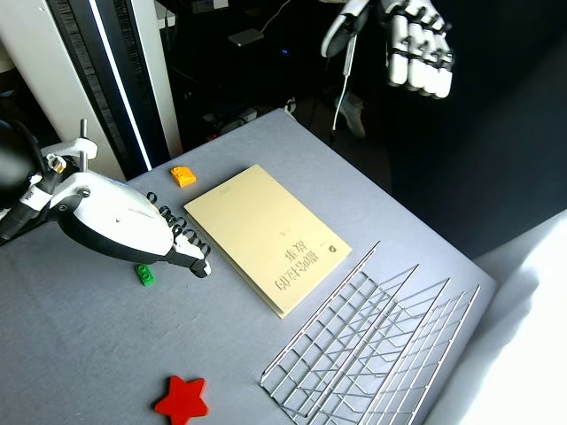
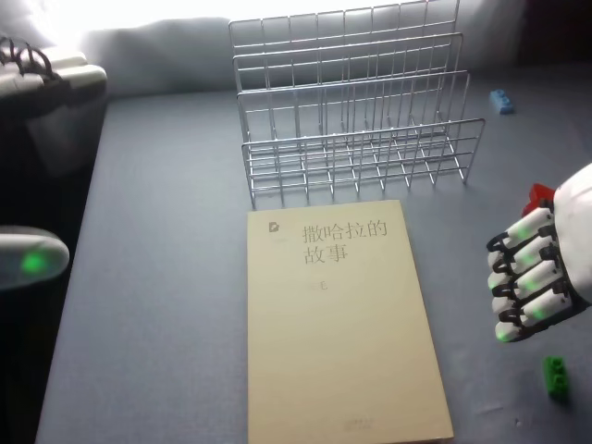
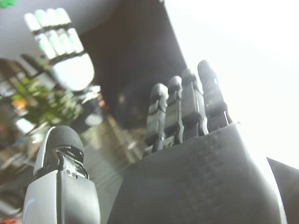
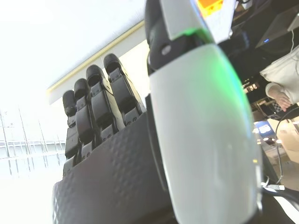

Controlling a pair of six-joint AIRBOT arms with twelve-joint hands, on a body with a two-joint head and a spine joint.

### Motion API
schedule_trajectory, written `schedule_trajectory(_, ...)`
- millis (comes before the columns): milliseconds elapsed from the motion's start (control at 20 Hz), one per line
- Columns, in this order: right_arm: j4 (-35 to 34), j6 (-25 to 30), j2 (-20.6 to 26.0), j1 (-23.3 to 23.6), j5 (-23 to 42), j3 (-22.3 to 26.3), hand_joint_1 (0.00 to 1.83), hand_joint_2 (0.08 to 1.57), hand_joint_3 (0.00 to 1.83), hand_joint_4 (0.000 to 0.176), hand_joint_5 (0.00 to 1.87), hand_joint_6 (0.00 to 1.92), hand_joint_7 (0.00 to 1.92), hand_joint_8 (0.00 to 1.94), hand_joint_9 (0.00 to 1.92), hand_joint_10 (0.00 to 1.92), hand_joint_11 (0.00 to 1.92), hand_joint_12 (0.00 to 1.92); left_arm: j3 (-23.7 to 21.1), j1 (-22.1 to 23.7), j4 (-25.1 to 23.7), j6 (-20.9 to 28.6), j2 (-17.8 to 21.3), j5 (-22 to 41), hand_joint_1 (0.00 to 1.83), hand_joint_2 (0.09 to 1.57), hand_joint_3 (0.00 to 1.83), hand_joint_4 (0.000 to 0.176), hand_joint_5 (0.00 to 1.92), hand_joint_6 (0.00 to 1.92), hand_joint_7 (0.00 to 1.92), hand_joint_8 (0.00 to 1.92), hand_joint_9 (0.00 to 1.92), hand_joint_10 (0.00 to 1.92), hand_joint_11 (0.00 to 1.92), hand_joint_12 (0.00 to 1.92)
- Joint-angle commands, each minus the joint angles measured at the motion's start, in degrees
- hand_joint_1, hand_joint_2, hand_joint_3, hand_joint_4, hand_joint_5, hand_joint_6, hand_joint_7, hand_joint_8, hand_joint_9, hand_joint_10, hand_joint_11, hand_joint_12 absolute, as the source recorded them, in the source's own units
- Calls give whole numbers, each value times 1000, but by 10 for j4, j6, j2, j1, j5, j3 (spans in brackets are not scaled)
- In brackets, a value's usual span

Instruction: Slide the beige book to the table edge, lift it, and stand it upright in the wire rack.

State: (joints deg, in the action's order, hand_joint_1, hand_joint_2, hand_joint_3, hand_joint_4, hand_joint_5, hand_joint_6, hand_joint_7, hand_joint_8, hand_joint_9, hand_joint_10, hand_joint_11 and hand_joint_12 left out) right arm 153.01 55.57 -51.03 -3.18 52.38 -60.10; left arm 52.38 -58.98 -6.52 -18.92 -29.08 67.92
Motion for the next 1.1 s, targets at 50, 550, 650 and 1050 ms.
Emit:
schedule_trajectory(50, -13, 4, -7, -5, -25, -14, 194, 1129, 0, 0, 141, 7, 132, 2, 122, 1, 0, 399, 3, 3, 29, 24, 2, 16, 338, 1083, 1, 0, 180, 6, 146, 7, 90, 4, 0, 248)
schedule_trajectory(550, -3, 30, -79, -31, -70, -40, 173, 1131, 0, 0, 152, 3, 143, 0, 124, 2, 0, 400, -6, -28, 281, 53, -13, -82, 372, 1059, 0, 0, 192, 3, 171, 3, 99, 3, 0, 256)
schedule_trajectory(650, -2, 31, -98, -36, -71, -46, 179, 1124, 0, 0, 166, 4, 159, 3, 142, 5, 0, 470, -1, -41, 294, 87, -32, -78, 374, 1048, 0, 0, 133, 1, 127, 1, 69, 1, 0, 102)
schedule_trajectory(1050, -2, 42, -154, -54, -92, -68, 164, 1117, 0, 0, 172, 3, 159, 3, 143, 2, 0, 456, 37, -26, 204, 308, -33, -226, 605, 1003, 0, 0, 0, 0, 0, 0, 0, 0, 0, 0)
